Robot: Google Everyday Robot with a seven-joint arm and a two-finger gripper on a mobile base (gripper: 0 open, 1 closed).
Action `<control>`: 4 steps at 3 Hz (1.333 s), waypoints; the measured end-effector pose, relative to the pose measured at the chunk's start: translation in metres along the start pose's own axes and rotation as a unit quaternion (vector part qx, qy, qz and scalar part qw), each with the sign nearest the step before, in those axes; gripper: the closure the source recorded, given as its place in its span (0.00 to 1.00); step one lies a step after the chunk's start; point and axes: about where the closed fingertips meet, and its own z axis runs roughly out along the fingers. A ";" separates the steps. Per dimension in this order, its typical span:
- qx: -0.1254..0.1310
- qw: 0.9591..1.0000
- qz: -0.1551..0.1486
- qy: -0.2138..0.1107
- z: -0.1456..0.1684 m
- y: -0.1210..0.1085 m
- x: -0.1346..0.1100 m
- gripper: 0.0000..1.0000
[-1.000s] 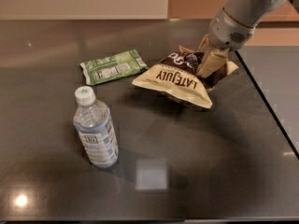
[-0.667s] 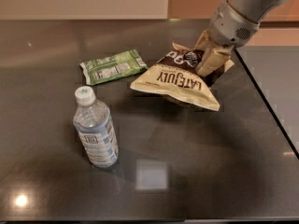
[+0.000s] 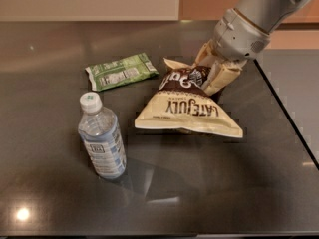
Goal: Move brown chip bag near blue plastic bottle
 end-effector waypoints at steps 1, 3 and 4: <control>-0.014 0.999 -0.029 -0.009 0.015 0.016 -0.020 1.00; -0.035 0.998 -0.058 0.005 0.044 0.044 -0.048 0.83; -0.037 0.997 -0.060 0.017 0.053 0.047 -0.052 0.59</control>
Offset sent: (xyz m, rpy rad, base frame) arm -0.0819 0.0473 -0.0306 -0.0411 0.0380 0.1876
